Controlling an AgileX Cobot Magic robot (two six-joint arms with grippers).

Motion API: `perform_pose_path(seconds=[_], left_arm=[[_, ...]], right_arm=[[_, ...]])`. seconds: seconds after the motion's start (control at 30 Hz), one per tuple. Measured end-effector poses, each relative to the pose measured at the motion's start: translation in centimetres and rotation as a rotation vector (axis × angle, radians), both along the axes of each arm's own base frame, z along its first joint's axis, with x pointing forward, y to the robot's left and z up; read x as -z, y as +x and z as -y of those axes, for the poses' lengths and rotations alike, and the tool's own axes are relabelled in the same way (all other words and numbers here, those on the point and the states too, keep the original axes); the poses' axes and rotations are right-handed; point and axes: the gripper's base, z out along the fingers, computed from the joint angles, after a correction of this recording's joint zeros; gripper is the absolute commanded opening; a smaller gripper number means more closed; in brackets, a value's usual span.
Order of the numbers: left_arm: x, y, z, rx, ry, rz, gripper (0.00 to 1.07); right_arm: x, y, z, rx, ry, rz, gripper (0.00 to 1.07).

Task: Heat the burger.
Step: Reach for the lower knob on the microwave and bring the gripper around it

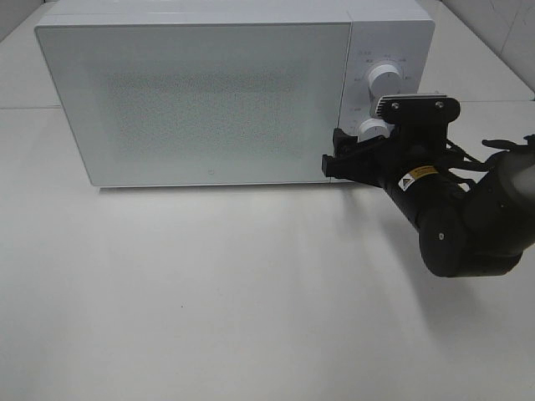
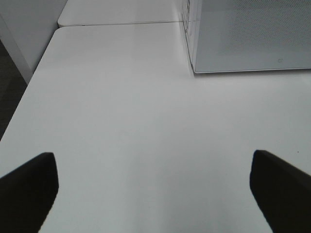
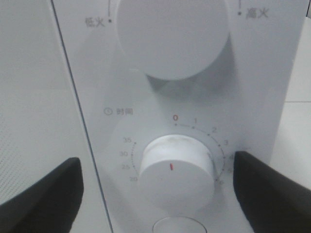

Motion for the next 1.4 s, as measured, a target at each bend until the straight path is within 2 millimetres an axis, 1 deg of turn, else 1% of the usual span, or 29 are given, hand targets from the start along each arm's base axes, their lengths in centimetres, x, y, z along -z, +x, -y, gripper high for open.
perform_pose_path(seconds=[0.17, 0.2, 0.23, 0.3, 0.33, 0.37, 0.4, 0.43, 0.47, 0.5, 0.53, 0.57, 0.63, 0.67, 0.7, 0.73, 0.77, 0.8, 1.07, 1.13, 1.2, 1.23, 1.27, 1.3, 1.33, 1.37, 1.4], left_arm=[[0.0, 0.0, 0.0, 0.0, 0.0, 0.0, 1.05], [0.0, 0.0, 0.0, 0.0, 0.0, 0.0, 1.05], [0.0, 0.0, 0.0, 0.0, 0.0, 0.0, 1.05], [0.0, 0.0, 0.0, 0.0, 0.0, 0.0, 1.05], [0.0, 0.0, 0.0, 0.0, 0.0, 0.0, 1.05], [0.0, 0.0, 0.0, 0.0, 0.0, 0.0, 1.05], [0.0, 0.0, 0.0, 0.0, 0.0, 0.0, 1.05], [0.0, 0.0, 0.0, 0.0, 0.0, 0.0, 1.05], [0.0, 0.0, 0.0, 0.0, 0.0, 0.0, 1.05], [0.0, 0.0, 0.0, 0.0, 0.0, 0.0, 1.05], [0.0, 0.0, 0.0, 0.0, 0.0, 0.0, 1.05], [0.0, 0.0, 0.0, 0.0, 0.0, 0.0, 1.05], [0.0, 0.0, 0.0, 0.0, 0.0, 0.0, 1.05], [0.0, 0.0, 0.0, 0.0, 0.0, 0.0, 1.05], [0.0, 0.0, 0.0, 0.0, 0.0, 0.0, 1.05], [0.0, 0.0, 0.0, 0.0, 0.0, 0.0, 1.05], [0.0, 0.0, 0.0, 0.0, 0.0, 0.0, 1.05], [0.0, 0.0, 0.0, 0.0, 0.0, 0.0, 1.05], [0.0, 0.0, 0.0, 0.0, 0.0, 0.0, 1.05], [0.0, 0.0, 0.0, 0.0, 0.0, 0.0, 1.05], [0.0, 0.0, 0.0, 0.0, 0.0, 0.0, 1.05], [0.0, 0.0, 0.0, 0.0, 0.0, 0.0, 1.05], [0.0, 0.0, 0.0, 0.0, 0.0, 0.0, 1.05], [0.0, 0.0, 0.0, 0.0, 0.0, 0.0, 1.05], [0.0, 0.0, 0.0, 0.0, 0.0, 0.0, 1.05], [0.0, 0.0, 0.0, 0.0, 0.0, 0.0, 1.05], [0.0, 0.0, 0.0, 0.0, 0.0, 0.0, 1.05]], right_arm=[[0.0, 0.0, 0.01, 0.001, 0.0, 0.0, 0.74], [0.0, 0.0, 0.02, 0.002, 0.0, 0.0, 0.71], [0.0, 0.0, 0.02, 0.002, 0.0, 0.0, 0.71], [0.0, 0.0, 0.02, 0.003, 0.001, 0.0, 0.66], [0.0, 0.0, 0.02, 0.003, 0.001, 0.0, 0.66], [-0.02, 0.03, 0.01, 0.003, 0.001, 0.0, 0.62], [-0.02, 0.03, 0.01, 0.003, 0.001, 0.0, 0.62], [-0.03, 0.05, 0.0, 0.003, 0.002, 0.001, 0.6], [-0.05, 0.07, -0.01, 0.003, 0.002, 0.002, 0.54], [-0.05, 0.07, -0.01, 0.003, 0.002, 0.002, 0.54], [-0.08, 0.12, -0.03, 0.004, 0.003, 0.004, 0.51], [-0.08, 0.12, -0.03, 0.004, 0.003, 0.004, 0.51], [-0.08, 0.13, 0.05, 0.014, 0.006, 0.003, 0.36], [-0.08, 0.13, 0.05, 0.014, 0.006, 0.003, 0.36], [-0.07, 0.15, 0.12, 0.019, 0.007, 0.002, 0.32], [-0.07, 0.16, 0.18, 0.026, 0.008, 0.001, 0.26], [-0.07, 0.16, 0.18, 0.026, 0.008, 0.001, 0.26], [-0.07, 0.16, 0.18, 0.027, 0.012, 0.0, 0.22], [-0.07, 0.16, 0.18, 0.033, 0.042, -0.006, 0.22], [-0.07, 0.16, 0.18, 0.038, 0.065, -0.011, 0.23], [-0.07, 0.16, 0.18, 0.053, 0.135, -0.025, 0.23], [-0.07, 0.16, 0.18, 0.053, 0.135, -0.025, 0.23], [-0.07, 0.16, 0.18, 0.076, 0.243, -0.047, 0.23], [-0.08, 0.19, 0.16, 0.087, 0.298, -0.058, 0.24], [-0.08, 0.19, 0.16, 0.087, 0.298, -0.058, 0.24], [-0.08, 0.19, 0.16, 0.117, 0.442, -0.087, 0.24], [-0.1, 0.21, 0.15, 0.133, 0.517, -0.102, 0.24]])
